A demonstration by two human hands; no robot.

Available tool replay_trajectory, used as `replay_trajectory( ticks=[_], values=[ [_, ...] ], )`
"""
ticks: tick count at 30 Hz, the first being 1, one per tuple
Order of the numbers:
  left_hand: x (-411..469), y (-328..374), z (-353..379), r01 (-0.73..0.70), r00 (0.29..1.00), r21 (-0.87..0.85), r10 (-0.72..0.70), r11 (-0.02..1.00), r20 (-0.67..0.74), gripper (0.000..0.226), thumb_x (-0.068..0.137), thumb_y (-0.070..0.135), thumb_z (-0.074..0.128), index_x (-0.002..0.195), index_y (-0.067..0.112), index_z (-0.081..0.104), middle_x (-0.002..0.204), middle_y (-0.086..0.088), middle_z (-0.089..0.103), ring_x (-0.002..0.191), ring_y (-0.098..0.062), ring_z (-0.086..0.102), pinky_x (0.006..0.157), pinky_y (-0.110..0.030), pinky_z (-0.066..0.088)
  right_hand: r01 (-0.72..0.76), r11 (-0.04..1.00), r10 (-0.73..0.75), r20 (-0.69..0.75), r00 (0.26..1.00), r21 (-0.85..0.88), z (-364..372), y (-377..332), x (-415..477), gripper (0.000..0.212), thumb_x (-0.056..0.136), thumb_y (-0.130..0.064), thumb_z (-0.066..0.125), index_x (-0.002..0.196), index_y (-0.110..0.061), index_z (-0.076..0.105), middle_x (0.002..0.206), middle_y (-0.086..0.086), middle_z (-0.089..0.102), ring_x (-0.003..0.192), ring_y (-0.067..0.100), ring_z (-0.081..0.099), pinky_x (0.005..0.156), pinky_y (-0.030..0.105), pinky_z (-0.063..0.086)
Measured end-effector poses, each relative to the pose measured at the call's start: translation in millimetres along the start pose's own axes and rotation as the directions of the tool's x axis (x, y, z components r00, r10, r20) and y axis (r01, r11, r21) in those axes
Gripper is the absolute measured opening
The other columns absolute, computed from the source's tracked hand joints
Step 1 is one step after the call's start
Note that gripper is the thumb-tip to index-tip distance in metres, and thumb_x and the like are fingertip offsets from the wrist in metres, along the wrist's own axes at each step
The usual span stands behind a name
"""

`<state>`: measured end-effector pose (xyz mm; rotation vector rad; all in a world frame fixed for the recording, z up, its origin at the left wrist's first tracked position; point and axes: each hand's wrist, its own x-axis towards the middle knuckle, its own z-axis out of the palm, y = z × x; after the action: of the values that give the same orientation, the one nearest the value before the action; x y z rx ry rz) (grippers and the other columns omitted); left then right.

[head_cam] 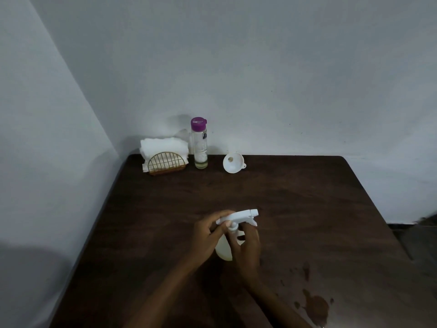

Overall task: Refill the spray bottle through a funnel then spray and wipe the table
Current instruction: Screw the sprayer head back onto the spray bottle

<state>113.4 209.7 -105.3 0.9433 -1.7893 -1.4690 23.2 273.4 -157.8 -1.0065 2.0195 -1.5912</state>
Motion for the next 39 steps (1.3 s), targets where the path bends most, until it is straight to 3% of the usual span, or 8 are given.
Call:
replay_trajectory(
  ticks=[5,9,18,22,26,29,35,39],
  values=[
    [1.9,-1.3,-1.5,0.018,1.0,0.011,-0.018,1.0,0.01,0.03,0.088,0.011,0.058,0.105,0.036,0.059,0.109,0.013,0.063,0.106,0.002,0.058,0.089,-0.019,0.048,-0.021,0.999,0.021,0.019,1.0,-0.025,1.4,-0.3,-0.8,0.057,0.076,-0.061,0.049,0.11,-0.016,0.06,0.107,-0.009,0.061,0.099,-0.003,0.054,0.076,0.008,0.042],
    [2.4,-1.8,-1.7,0.024,1.0,0.017,-0.024,1.0,-0.002,0.03,0.088,0.01,0.058,0.104,0.035,0.059,0.109,0.01,0.064,0.104,0.006,0.057,0.087,-0.013,0.046,-0.058,0.998,0.056,0.07,0.996,0.024,0.8,-2.1,-4.7,0.056,0.08,-0.061,0.046,0.117,-0.021,0.058,0.117,-0.009,0.057,0.111,0.002,0.049,0.09,0.022,0.045],
    [-1.3,3.6,-0.1,0.04,0.999,0.009,-0.04,0.999,-0.005,0.029,0.088,0.01,0.058,0.103,0.035,0.058,0.106,0.019,0.061,0.102,0.008,0.057,0.087,-0.015,0.048,-0.134,0.984,0.135,-0.004,0.991,0.118,4.4,-3.5,-7.0,0.037,0.084,-0.04,0.064,0.115,-0.02,0.057,0.108,-0.01,0.062,0.101,0.001,0.056,0.082,0.021,0.046],
    [-0.6,5.6,-1.3,0.042,0.999,0.012,-0.042,0.999,-0.004,0.029,0.088,0.011,0.058,0.102,0.037,0.058,0.107,0.018,0.061,0.103,0.007,0.057,0.088,-0.015,0.048,-0.129,0.985,0.135,-0.045,0.99,0.118,8.2,-10.8,-9.6,0.031,0.077,-0.057,0.053,0.105,-0.043,0.051,0.104,-0.014,0.059,0.099,-0.002,0.055,0.076,0.015,0.042],
    [-0.5,7.0,0.1,0.047,0.999,-0.001,-0.047,0.999,-0.006,0.029,0.088,0.012,0.057,0.102,0.037,0.058,0.108,0.016,0.062,0.107,0.0,0.058,0.09,-0.018,0.049,-0.105,0.99,0.109,-0.036,0.993,0.092,8.3,-20.2,-12.2,0.028,0.085,-0.042,0.055,0.1,-0.063,0.043,0.103,-0.02,0.057,0.1,-0.009,0.052,0.074,0.012,0.041],
    [0.2,8.5,0.0,0.061,0.998,-0.002,-0.061,0.998,0.031,0.03,0.086,0.021,0.061,0.109,0.039,0.056,0.115,0.016,0.06,0.113,-0.007,0.056,0.089,-0.018,0.049,-0.078,0.995,0.078,0.01,0.997,0.057,4.2,-17.3,-9.7,0.024,0.089,-0.04,0.056,0.101,-0.058,0.045,0.103,-0.02,0.058,0.099,-0.007,0.053,0.073,0.011,0.042],
    [-8.7,-4.4,-18.5,0.183,0.968,-0.046,-0.172,0.982,0.183,0.112,0.058,0.037,0.082,0.144,0.042,0.01,0.141,0.026,0.03,0.128,0.011,0.031,0.089,-0.002,0.036,-0.11,0.989,0.085,0.222,0.971,0.102,-24.8,-33.4,11.2,0.042,0.073,-0.058,0.057,0.1,-0.027,0.058,0.102,-0.007,0.065,0.098,0.005,0.06,0.084,0.032,0.051],
    [-18.1,-19.0,-25.1,0.298,0.879,0.103,-0.315,0.949,0.358,0.114,0.057,0.027,0.087,0.137,0.049,0.009,0.139,0.025,0.025,0.129,-0.005,0.033,0.102,-0.024,0.04,-0.084,0.983,0.023,0.34,0.94,0.165,-45.1,-60.7,18.2,0.017,0.084,-0.025,0.067,0.1,-0.024,0.06,0.096,-0.007,0.067,0.092,0.006,0.063,0.079,0.027,0.052]
  ],
)
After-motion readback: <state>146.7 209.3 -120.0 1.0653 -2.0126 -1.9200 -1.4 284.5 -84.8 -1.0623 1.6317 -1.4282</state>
